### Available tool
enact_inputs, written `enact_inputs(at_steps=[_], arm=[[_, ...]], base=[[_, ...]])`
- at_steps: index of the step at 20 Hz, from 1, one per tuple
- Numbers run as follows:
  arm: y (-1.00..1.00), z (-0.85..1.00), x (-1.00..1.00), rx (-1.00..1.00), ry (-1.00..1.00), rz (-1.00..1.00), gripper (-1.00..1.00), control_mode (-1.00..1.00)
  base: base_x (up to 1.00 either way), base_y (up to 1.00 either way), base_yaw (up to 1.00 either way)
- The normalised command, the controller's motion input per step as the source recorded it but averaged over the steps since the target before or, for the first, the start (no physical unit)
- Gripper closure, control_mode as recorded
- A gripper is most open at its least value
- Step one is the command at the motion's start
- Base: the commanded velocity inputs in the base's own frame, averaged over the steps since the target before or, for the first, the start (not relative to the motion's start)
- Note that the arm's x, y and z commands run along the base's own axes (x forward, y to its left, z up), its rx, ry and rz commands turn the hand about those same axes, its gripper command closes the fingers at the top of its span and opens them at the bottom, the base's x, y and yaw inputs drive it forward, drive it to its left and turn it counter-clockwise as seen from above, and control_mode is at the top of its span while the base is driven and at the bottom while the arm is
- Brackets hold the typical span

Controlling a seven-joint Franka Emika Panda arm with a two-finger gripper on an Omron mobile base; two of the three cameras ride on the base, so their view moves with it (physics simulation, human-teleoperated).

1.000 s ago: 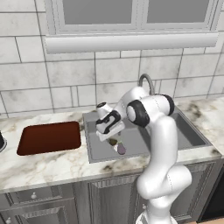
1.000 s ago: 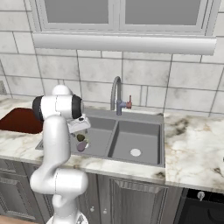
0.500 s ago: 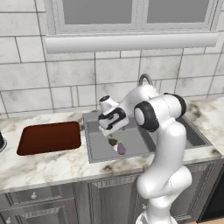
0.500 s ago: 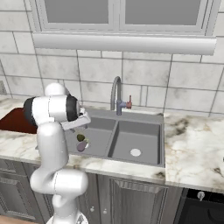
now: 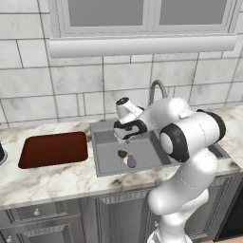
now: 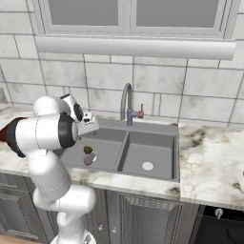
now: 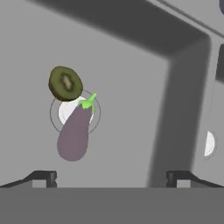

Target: Pick up all produce items and place them in the sink. Turn on the sink faucet to wash them. Then turn the sink off and put them in the tray.

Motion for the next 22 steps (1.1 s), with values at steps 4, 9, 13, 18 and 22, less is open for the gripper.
enact_inputs(at_steps=[4, 9, 13, 18, 22], arm=[[-0.28, 0.46, -0.61, 0.03, -0.13, 0.0, -1.0, -1.0], [-0.33, 0.23, -0.73, 0.07, -0.13, 0.0, -1.0, -1.0], [-0.38, 0.12, -0.77, 0.09, -0.13, 0.0, -1.0, -1.0], [-0.41, 0.15, -0.67, 0.09, -0.13, 0.03, -1.0, -1.0], [-0.44, 0.21, -0.51, 0.07, -0.11, 0.07, -1.0, -1.0]], base=[[0.0, 0.0, 0.0], [0.0, 0.0, 0.0], [0.0, 0.0, 0.0], [0.0, 0.0, 0.0], [0.0, 0.0, 0.0]])
